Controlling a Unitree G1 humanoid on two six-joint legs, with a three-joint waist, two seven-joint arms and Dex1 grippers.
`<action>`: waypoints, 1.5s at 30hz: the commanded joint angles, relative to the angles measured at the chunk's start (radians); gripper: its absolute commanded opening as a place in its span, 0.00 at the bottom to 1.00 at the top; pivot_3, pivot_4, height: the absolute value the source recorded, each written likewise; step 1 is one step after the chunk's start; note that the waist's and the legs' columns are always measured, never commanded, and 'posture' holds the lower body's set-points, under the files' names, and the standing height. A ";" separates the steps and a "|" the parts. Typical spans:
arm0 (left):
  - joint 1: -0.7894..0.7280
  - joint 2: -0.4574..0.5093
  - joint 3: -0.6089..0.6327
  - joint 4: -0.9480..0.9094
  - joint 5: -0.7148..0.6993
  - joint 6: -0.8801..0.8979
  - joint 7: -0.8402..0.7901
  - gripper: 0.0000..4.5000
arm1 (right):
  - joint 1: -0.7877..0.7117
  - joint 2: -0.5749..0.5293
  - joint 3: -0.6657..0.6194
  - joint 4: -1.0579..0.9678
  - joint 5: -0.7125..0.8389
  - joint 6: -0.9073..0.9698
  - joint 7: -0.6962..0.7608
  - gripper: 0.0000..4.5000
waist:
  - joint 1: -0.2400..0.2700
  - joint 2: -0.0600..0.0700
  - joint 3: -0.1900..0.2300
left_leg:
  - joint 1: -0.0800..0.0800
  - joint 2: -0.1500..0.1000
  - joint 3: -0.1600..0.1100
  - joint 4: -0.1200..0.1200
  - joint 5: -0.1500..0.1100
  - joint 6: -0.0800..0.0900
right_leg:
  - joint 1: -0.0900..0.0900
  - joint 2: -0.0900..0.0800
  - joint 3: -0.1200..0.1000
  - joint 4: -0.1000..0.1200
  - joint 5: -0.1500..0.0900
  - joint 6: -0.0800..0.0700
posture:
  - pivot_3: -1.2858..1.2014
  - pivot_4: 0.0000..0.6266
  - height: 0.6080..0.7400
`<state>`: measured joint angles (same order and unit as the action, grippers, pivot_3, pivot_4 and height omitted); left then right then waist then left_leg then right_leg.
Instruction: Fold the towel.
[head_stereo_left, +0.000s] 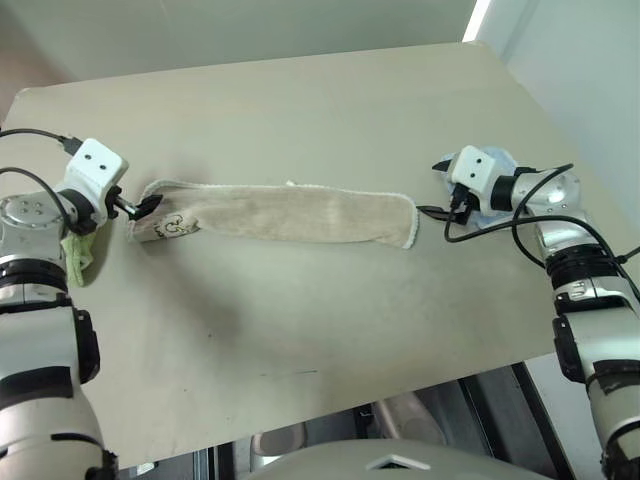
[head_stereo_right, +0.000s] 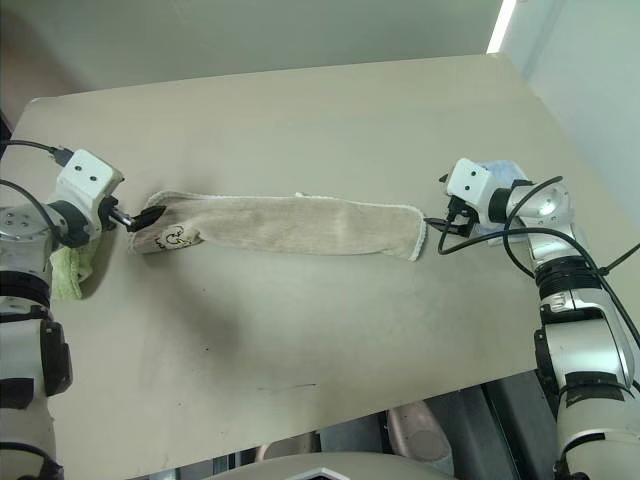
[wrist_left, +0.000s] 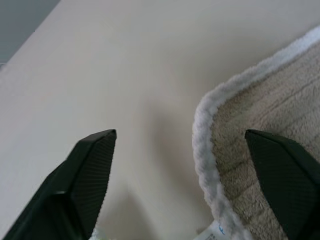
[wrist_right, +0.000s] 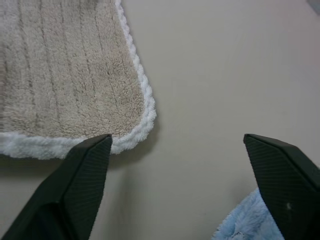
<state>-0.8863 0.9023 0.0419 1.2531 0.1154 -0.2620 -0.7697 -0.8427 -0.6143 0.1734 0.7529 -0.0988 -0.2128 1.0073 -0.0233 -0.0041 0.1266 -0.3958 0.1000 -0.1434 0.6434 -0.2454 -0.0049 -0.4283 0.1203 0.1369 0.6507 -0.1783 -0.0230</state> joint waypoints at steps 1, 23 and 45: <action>-0.021 0.024 0.035 -0.022 -0.028 -0.013 0.008 0.99 | 0.009 -0.027 -0.039 -0.081 0.026 0.007 -0.009 0.99 | 0.000 0.000 0.000 | 0.000 0.000 0.000 0.000 0.000 0.000 | 0.000 0.000 0.000 0.000 0.000 0.000 | 0.52 0.24 1.00; -0.022 0.082 0.078 -0.047 -0.063 -0.029 0.000 0.99 | 0.146 -0.112 -0.073 -0.483 0.146 0.234 0.083 0.99 | 0.000 0.000 0.000 | 0.000 -0.001 0.011 0.004 0.006 -0.001 | 0.003 0.001 0.001 -0.001 0.002 0.003 | 0.52 0.24 1.00; -0.013 0.119 0.099 -0.074 -0.088 -0.055 -0.049 0.99 | 0.262 -0.118 -0.056 -0.702 0.198 0.326 0.112 0.99 | 0.002 -0.002 -0.001 | 0.000 0.000 0.011 0.003 0.006 -0.002 | 0.003 0.002 -0.001 -0.001 0.001 0.001 | 0.52 0.24 1.00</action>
<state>-0.8891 0.9852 0.1104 1.2193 0.0527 -0.2925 -0.8051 -0.5816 -0.7224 0.1316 0.1290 0.0666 0.0889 1.1085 -0.0213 -0.0058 0.1260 -0.3959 0.0996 -0.1320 0.6456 -0.2391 -0.0065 -0.4260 0.1220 0.1364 0.6500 -0.1781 -0.0221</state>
